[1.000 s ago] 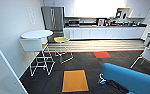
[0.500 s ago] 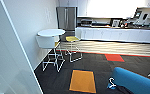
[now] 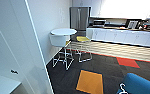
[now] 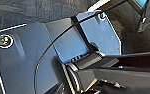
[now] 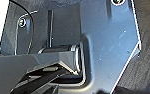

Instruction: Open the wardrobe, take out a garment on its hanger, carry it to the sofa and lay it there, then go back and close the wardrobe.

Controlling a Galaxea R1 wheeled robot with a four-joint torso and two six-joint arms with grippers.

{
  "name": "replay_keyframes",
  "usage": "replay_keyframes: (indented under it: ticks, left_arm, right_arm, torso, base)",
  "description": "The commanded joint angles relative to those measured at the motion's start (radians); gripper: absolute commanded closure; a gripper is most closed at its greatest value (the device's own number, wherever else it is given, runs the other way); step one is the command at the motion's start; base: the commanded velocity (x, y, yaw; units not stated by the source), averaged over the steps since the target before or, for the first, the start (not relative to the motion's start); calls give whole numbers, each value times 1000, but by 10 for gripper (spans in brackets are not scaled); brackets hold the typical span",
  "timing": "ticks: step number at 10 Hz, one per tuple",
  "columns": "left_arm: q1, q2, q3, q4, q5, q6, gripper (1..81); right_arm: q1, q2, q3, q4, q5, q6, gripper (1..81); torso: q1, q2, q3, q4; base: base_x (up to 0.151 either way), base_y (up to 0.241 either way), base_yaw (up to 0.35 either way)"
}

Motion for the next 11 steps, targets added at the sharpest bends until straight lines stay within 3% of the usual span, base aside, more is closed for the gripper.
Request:
replay_keyframes:
  ticks: [1, 11]
  left_arm:
    - [-31, 5, 3, 7, 31, 4, 10]
    - [-31, 8, 3, 8, 33, 5, 10]
  right_arm:
    - [35, -1, -7, 3, -58, -3, 10]
    - [31, 4, -11, 1, -59, -3, 10]
  torso:
    - [0, 0, 0, 0]
    - [0, 0, 0, 0]
  base:
    - [0, 0, 338]
    - [0, 0, 338]
